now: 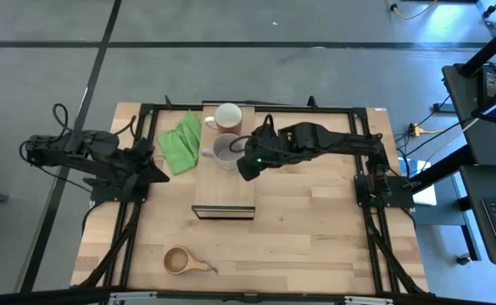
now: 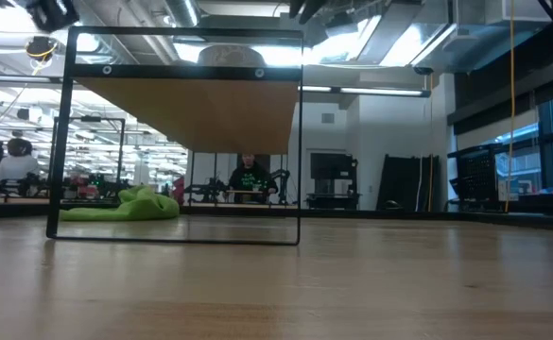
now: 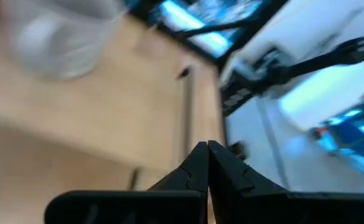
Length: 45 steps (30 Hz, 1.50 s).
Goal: Stack small to large cups/mugs on shelf
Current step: Put the brown mug on the shelf
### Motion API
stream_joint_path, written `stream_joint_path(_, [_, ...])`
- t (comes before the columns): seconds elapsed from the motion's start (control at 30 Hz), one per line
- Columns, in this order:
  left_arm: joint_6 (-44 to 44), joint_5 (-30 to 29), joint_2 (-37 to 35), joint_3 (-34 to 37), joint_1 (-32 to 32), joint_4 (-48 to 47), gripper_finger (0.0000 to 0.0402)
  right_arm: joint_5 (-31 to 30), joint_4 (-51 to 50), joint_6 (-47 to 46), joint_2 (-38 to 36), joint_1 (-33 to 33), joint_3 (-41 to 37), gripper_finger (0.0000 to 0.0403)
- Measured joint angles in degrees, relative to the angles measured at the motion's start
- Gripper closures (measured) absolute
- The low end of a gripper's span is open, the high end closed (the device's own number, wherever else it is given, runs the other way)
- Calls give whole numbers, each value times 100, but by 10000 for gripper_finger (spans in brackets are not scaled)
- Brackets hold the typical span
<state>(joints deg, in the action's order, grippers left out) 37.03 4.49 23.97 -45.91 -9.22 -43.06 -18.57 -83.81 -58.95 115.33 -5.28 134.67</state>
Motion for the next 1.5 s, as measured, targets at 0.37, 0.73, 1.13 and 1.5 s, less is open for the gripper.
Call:
stream_joint_path(0.37, [907, -461, 899, 0, -1333, 654, 402, -43, -2, -86, 0, -238, 0, 333])
stream_joint_path(0.73, [1997, -2104, 2312, 0, -3688, 2158, 402, 46, -4, 292, 0, -556, 0, 334])
stream_joint_path(1.13, [3038, -2674, 3622, 0, -5365, 1118, 402, -117, 58, -130, 0, -999, 0, 334])
stream_joint_path(1.5, [2967, -2479, 4273, 0, -5439, 211, 401, -1029, 127, -1390, 0, -1485, 0, 334])
